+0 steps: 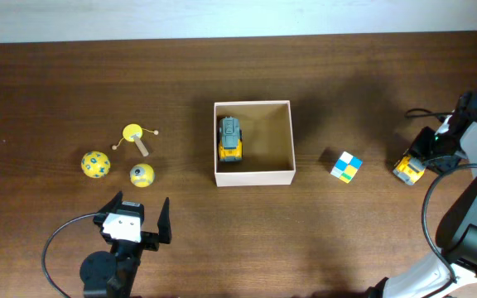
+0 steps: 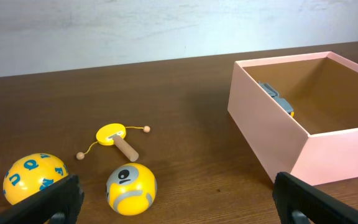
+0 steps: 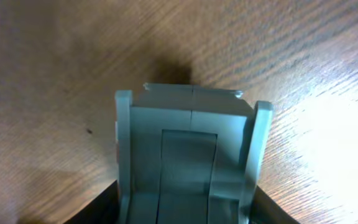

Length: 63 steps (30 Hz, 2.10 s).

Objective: Pack container
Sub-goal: 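Lower the right gripper onto the yellow-and-grey truck at right and grasp, then carry the truck left and set it in the box beside the first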

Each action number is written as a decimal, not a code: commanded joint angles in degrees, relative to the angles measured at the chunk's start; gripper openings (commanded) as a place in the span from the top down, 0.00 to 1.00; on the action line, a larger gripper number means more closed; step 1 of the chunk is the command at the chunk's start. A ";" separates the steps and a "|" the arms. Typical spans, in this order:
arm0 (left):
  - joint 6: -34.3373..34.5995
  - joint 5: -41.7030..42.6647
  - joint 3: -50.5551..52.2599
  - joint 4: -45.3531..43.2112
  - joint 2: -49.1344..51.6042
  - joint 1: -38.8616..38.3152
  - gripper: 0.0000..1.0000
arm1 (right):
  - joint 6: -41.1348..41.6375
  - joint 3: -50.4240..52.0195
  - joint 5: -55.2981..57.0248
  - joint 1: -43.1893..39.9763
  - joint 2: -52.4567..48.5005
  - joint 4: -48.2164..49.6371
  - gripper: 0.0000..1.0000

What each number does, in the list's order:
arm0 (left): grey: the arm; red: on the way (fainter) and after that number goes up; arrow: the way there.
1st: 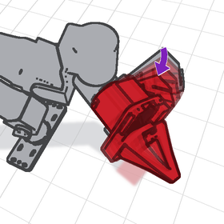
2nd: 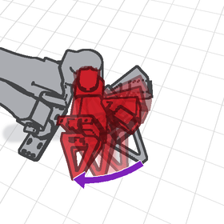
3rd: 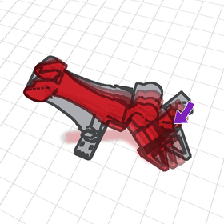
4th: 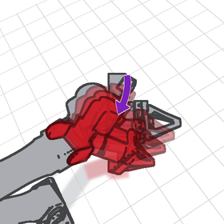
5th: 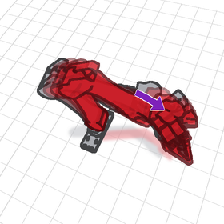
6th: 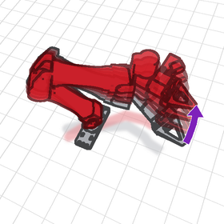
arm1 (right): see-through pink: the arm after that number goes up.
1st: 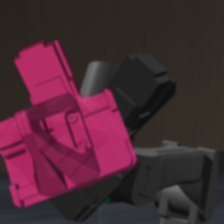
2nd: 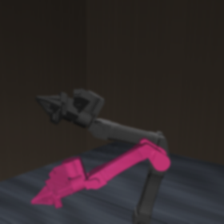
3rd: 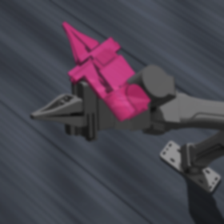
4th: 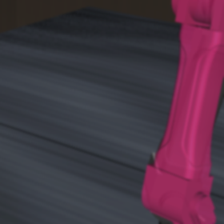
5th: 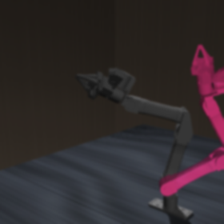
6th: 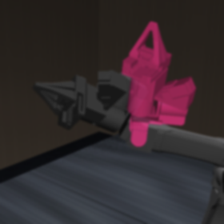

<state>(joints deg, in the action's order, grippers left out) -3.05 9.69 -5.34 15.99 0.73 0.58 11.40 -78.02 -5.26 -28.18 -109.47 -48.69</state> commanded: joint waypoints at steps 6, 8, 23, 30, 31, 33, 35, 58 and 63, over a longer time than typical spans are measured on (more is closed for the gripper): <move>-0.90 0.59 0.33 -0.13 -0.44 0.33 0.01 | -1.62 -4.00 -0.55 1.29 -0.20 -1.70 0.54; -0.92 0.59 0.33 -0.13 -0.44 0.33 0.01 | -1.57 -4.04 -0.59 1.53 -0.17 -1.97 0.54; -0.90 0.59 0.33 -0.13 -0.44 0.33 0.01 | -5.53 -22.99 -2.34 10.10 1.79 -15.69 0.53; -0.90 0.59 0.31 -0.13 -0.44 0.33 0.01 | -8.20 -42.21 -5.55 20.09 1.86 -26.43 0.53; -0.90 0.59 0.33 -0.13 -0.44 0.33 0.01 | -8.20 -44.39 -5.77 21.73 1.88 -27.39 0.53; -0.92 0.59 0.33 -0.13 -0.44 0.33 0.01 | -8.02 -47.98 -5.77 24.94 1.88 -28.76 0.53; -0.90 0.59 0.33 -0.13 -0.44 0.33 0.01 | -7.96 -50.51 -6.05 28.33 1.90 -29.18 0.53; -0.90 0.59 0.31 -0.13 -0.44 0.33 0.01 | 4.15 -47.69 4.46 51.82 -2.69 -26.01 0.53; -0.90 0.59 0.31 -0.13 -0.44 0.35 0.01 | 4.11 -46.62 4.48 51.78 -3.41 -24.79 0.53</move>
<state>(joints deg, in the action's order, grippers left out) -3.07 9.69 -5.34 15.99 0.73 0.58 14.41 -125.23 -2.31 23.35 -112.31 -74.02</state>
